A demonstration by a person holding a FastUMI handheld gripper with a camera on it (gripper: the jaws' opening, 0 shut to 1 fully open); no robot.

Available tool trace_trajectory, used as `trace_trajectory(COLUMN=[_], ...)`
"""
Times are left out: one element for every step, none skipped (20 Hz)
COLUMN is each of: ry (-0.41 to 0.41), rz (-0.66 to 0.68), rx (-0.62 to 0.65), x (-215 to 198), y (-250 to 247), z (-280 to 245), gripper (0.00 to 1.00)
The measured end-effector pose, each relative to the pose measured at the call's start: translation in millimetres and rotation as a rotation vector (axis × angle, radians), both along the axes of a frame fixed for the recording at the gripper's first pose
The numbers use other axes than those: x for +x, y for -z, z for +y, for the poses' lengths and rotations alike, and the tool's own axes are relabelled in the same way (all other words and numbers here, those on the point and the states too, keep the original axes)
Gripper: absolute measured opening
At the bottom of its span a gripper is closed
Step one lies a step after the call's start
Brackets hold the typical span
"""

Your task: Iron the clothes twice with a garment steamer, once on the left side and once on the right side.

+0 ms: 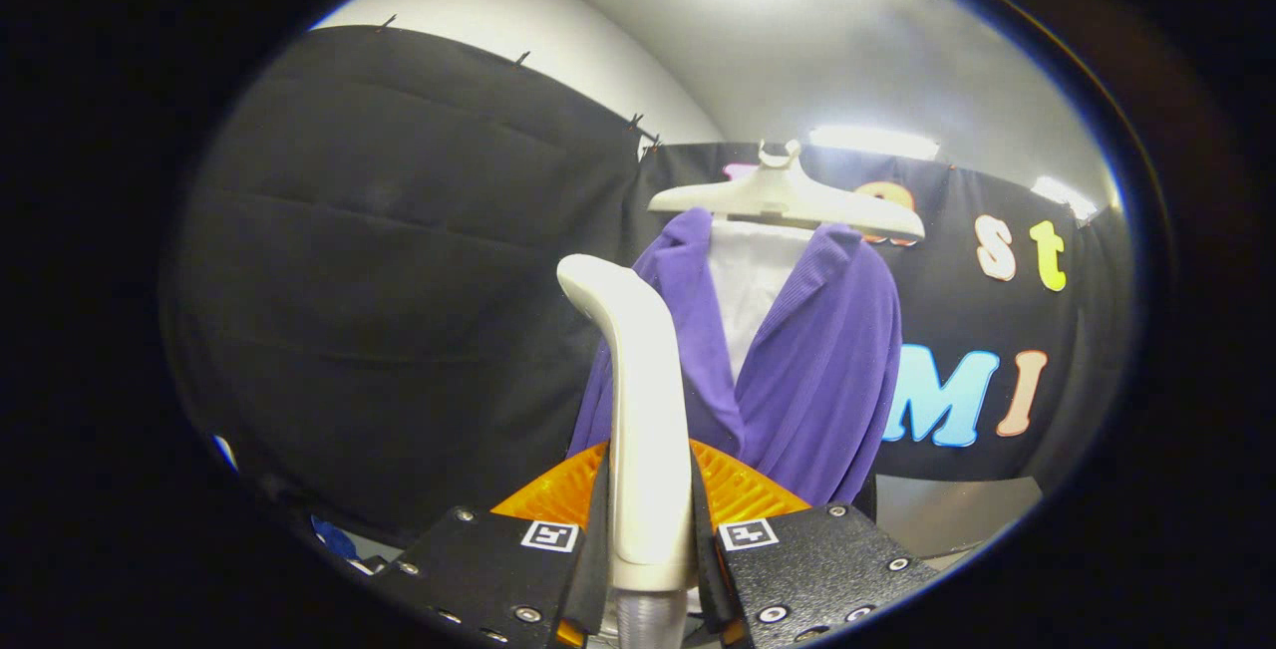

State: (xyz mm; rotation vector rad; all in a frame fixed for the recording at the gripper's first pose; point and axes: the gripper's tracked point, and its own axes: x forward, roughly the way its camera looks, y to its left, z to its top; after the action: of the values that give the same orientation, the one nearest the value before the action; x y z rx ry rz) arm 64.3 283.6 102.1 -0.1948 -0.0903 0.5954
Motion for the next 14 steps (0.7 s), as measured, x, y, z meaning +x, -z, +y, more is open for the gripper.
trace_trajectory(ry=[0.017, 0.033, 0.044, 0.05, 0.063, 0.077, 0.084, 0.086, 0.088, 0.086, 0.082, 0.085, 0.093, 0.101], rz=[-0.025, -0.047, -0.067, -0.09, -0.114, -0.134, -0.15, -0.157, -0.161, -0.163, -0.162, -0.159, -0.146, -0.125], rx=[0.013, 0.018, 0.019, 0.02, 0.016, 0.0, -0.016, -0.039, -0.059, -0.076, -0.094, -0.114, -0.136, -0.152], x=[2, 8, 15, 23, 31, 37, 44, 48, 51, 52, 52, 53, 55, 56], y=[-14, -22, -26, -31, -33, -33, -29, -22, -12, -3, 8, 20, 34, 47], z=[0, 1, 4, 8, 14, 19, 25, 31, 35, 37, 38, 38, 38, 36], gripper=[0.37, 0.37, 0.37, 0.37, 0.37, 0.37, 0.37, 0.37, 0.37, 0.36, 0.37, 0.37, 0.37, 0.37])
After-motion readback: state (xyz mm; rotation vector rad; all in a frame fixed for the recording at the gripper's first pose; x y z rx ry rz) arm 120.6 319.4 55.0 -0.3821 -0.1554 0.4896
